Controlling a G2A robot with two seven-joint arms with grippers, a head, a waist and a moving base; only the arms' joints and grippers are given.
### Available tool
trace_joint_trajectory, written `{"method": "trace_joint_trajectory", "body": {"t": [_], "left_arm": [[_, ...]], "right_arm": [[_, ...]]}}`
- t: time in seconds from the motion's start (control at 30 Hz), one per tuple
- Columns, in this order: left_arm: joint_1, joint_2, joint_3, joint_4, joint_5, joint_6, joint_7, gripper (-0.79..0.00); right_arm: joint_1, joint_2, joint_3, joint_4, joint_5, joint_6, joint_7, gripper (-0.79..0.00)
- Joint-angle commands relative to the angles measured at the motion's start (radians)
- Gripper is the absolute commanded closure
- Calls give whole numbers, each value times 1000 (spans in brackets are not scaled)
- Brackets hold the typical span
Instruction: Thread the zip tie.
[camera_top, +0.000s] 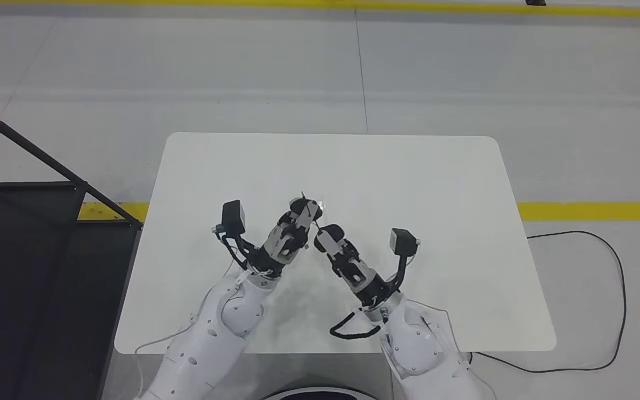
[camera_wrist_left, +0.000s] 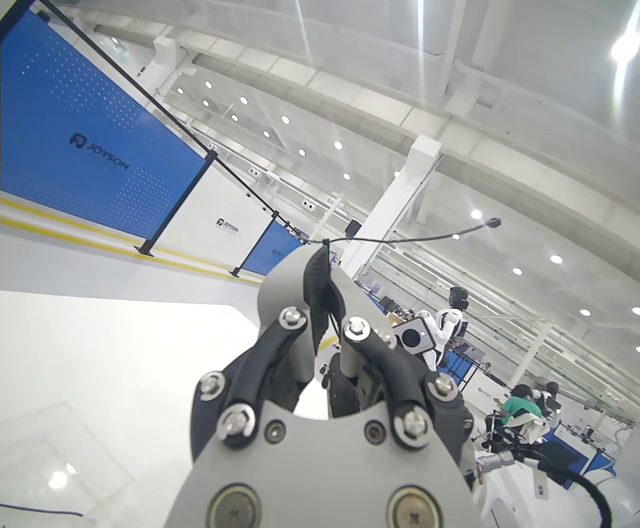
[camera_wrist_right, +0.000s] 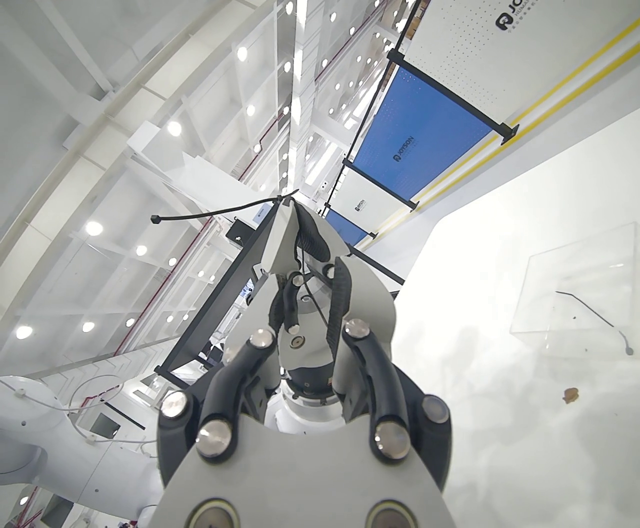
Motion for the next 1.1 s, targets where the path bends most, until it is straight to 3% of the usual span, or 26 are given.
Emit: {"method": "trace_joint_trajectory", "body": {"t": [0.0, 0.13, 0.23, 0.4, 0.5, 1.07], "left_arm": [[0, -1, -2, 2, 5, -4, 0, 0], [0, -3, -4, 7, 9, -10, -2, 0], [0, -5, -7, 9, 11, -13, -2, 0], [2, -7, -12, 12, 15, -20, -2, 0], [3, -9, -14, 13, 16, -26, -4, 0], [11, -15, -31, 10, 18, -48, -17, 0]], "right_arm": [[2, 0, -3, 0, 1, 4, 2, -240], [5, 1, -10, 0, -1, 10, 6, -225], [6, 1, -14, 1, -4, 13, 4, -154], [8, 2, -17, 2, -5, 13, 0, -111], [9, 3, -19, 3, -5, 13, -2, 0], [2, 11, -12, 2, 10, -18, 4, 0]]}}
